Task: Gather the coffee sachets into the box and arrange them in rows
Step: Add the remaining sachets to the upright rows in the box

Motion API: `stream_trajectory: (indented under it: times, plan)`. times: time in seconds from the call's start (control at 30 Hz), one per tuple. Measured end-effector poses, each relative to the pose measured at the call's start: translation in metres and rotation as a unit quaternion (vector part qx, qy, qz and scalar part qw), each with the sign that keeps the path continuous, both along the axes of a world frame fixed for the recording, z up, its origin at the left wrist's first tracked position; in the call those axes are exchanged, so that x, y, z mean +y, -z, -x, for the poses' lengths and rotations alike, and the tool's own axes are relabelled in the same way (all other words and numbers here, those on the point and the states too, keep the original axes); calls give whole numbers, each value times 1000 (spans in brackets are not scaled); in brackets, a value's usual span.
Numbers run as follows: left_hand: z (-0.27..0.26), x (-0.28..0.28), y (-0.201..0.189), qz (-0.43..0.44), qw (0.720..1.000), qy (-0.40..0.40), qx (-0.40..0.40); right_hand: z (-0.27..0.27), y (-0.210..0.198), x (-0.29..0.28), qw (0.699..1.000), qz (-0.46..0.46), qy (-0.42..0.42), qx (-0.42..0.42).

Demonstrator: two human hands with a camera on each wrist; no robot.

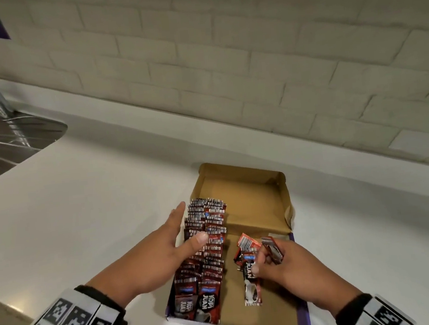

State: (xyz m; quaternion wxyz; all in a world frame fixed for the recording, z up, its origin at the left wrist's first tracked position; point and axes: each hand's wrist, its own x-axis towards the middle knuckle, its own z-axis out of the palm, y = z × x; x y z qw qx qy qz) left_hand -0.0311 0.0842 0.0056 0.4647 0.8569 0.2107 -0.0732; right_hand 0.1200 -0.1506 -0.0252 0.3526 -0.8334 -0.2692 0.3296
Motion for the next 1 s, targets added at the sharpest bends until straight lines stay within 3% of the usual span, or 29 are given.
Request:
stream_trajectory:
  times: [0.13, 0.37, 0.5, 0.67, 1.0]
  plan:
    - [-1, 0, 3, 77, 997, 3, -26, 2, 0, 4, 1000, -2, 9, 4]
    - [0, 3, 5, 89, 996, 10, -23, 1, -2, 13, 1000, -2, 14, 10]
    - [1, 2, 0, -1, 1000, 29, -10, -1, -3, 19, 1000, -16, 4, 9]
    - [3, -2, -2, -128, 987, 67, 77, -2, -2, 21, 1000, -23, 7, 11]
    - [3, -10, 8, -179, 971, 106, 119, 1, 0, 21, 1000, 2, 8, 5]
